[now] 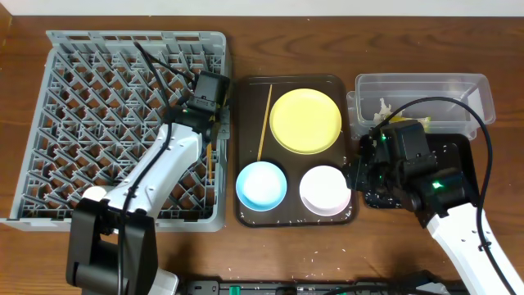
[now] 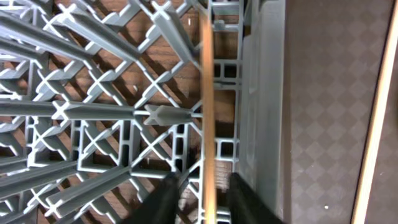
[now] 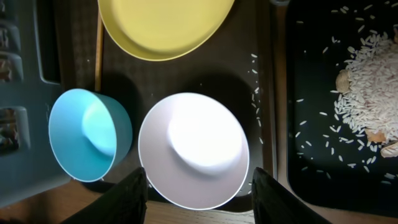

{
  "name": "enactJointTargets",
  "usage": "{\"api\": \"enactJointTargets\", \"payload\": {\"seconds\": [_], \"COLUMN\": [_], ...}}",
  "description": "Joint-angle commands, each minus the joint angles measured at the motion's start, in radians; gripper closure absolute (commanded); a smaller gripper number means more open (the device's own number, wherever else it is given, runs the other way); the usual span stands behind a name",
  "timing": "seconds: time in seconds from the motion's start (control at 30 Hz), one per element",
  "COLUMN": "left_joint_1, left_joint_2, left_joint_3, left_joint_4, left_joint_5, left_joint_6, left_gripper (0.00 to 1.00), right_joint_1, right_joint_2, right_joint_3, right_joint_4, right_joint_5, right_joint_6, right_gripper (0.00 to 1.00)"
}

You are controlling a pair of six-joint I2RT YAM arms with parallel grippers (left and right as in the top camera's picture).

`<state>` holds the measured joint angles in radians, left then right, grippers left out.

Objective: Sort waste into correct bins and load items into the dishwasher

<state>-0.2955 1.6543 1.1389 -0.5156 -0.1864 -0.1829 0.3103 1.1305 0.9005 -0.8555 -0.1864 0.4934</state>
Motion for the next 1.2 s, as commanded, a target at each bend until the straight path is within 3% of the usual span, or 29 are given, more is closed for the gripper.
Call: {"api": "enactJointTargets", "payload": {"seconds": [0.0, 0.2, 0.37, 0.5, 0.73, 1.03, 1.1, 1.17], "left_joint_1": [0.002, -0.034, -0.118, -0.164, -0.168, -0.173, -0.173, -0.173], "left_joint_2": [-0.057, -0.205, -0.164, 0.002, 0.241, 0.318, 0.334, 0.344], "left_joint_3": [-0.002, 0.024, 0.024, 0.024, 0.024, 0.024, 0.024, 0.024], "left_joint_4": [-0.005, 0.051, 0.083, 0.114, 0.167, 0.193, 0.192, 0.195], "left_joint_5": [0.024, 0.333, 0.281, 0.17, 0.209, 0.213, 0.213, 0.212], "left_joint_6": [0.002, 0.002, 0.041, 0.056, 0.055, 0.051, 0.051, 0.051], "left_gripper": [0.66, 0.62, 0.61, 0.61, 0.62, 0.62, 0.64, 0.74], "right_joint_1": [-0.016, -0.016, -0.016, -0.016, -0.016, -0.016, -0.016, -0.016], "right_joint_2": [0.002, 0.002, 0.002, 0.002, 0.002, 0.002, 0.002, 0.002], "right_joint_3": [0.005, 0.005, 0.005, 0.005, 0.005, 0.005, 0.005, 0.005], "right_joint_4": [-0.001, -0.001, 0.003, 0.003, 0.01, 0.011, 0.011, 0.011], "right_joint_5": [-0.005, -0.005, -0.005, -0.005, -0.005, -0.005, -0.005, -0.005], "right_joint_6": [0.007, 0.007, 0.007, 0.007, 0.007, 0.007, 0.007, 0.007], "right_gripper": [0.5, 0.49, 0.48, 0.48, 0.46, 0.47, 0.47, 0.47]}}
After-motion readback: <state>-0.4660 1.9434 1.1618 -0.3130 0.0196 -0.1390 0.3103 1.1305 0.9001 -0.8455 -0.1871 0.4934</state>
